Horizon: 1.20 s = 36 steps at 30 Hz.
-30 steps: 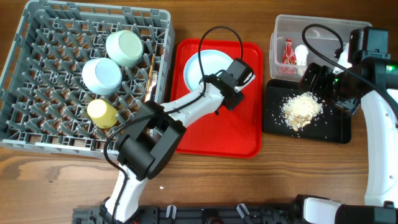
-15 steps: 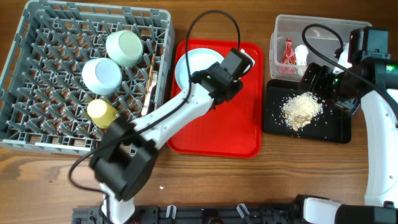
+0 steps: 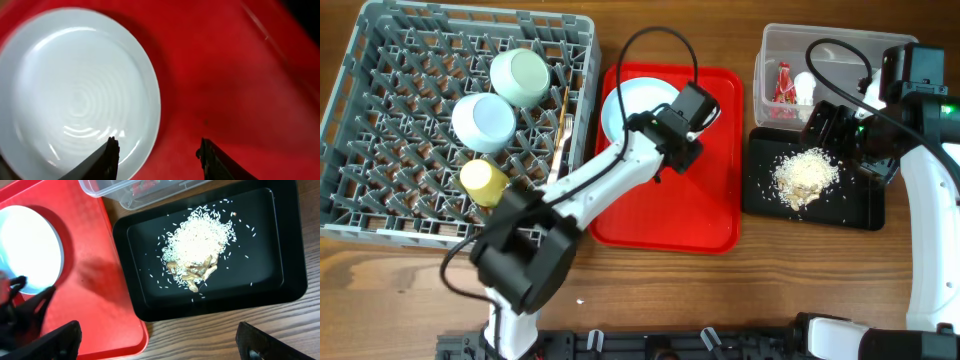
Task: Sort waste into correct bins and load items into the dishwasher rack
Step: 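Grip the white plate's rim with the left gripper and tilt it up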
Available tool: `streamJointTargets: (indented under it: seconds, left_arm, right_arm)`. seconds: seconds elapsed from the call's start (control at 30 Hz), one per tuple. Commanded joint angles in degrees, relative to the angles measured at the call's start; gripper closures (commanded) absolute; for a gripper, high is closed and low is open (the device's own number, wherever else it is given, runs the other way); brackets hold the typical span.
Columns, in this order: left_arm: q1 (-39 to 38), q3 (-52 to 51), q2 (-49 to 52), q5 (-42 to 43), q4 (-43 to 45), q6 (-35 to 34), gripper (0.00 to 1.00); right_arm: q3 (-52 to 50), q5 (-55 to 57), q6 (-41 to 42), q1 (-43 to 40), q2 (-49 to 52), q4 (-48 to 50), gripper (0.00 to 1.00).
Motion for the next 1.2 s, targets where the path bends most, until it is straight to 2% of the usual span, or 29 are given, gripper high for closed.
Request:
streamJointTargets:
  seconds: [0.0,0.07,0.27,0.47,0.53,0.67,0.73,1.07,1.17]
  left_arm:
    - [1.8,-0.3,3.8,2.1,-0.1,0.1,0.49]
    - [2.9,-0.3,5.2,4.9,-0.2,0.1,0.49]
    - [4.5,-0.3,9.9,4.7,0.3,0.3,0.51]
    - [2.6,-0.3,10.6,4.5,4.1,0.3,0.96]
    - [1.7,-0.3,10.6,2.9,4.9,0.4,0.96]
    - [-1.0,-0.1,9.5,-9.0,4.5,5.9,0.96]
    - [-2.5,-0.1,7.7,-11.2,4.6,6.7,0.96]
    - [-4.1,-0.1,-4.9,-11.2,4.6,5.6,0.96]
    - [-4.1,-0.2,-4.9,-9.9,3.6,5.6,0.96]
  right_arm:
    - [-0.2,0.6,-0.8,-0.1,0.0,-0.1,0.00]
    - [-0.2,0.6,-0.8,-0.1,0.0,-0.1,0.00]
    - [-0.2,0.6,-0.7,-0.1,0.0,-0.1,0.00]
    - [-0.2,0.6,-0.8,-0.1,0.0,0.0,0.00]
    - [-0.2,0.6,-0.8,-0.1,0.0,0.0,0.00]
    - [-0.2,0.6,-0.8,-0.1,0.0,0.0,0.00]
    - [-0.2,0.6,-0.8,-0.1,0.0,0.0,0.00]
    - [-0.2,0.6,-0.7,-0.1,0.0,-0.1,0.00]
    - [-0.2,0.6,-0.7,-0.1,0.0,-0.1,0.00]
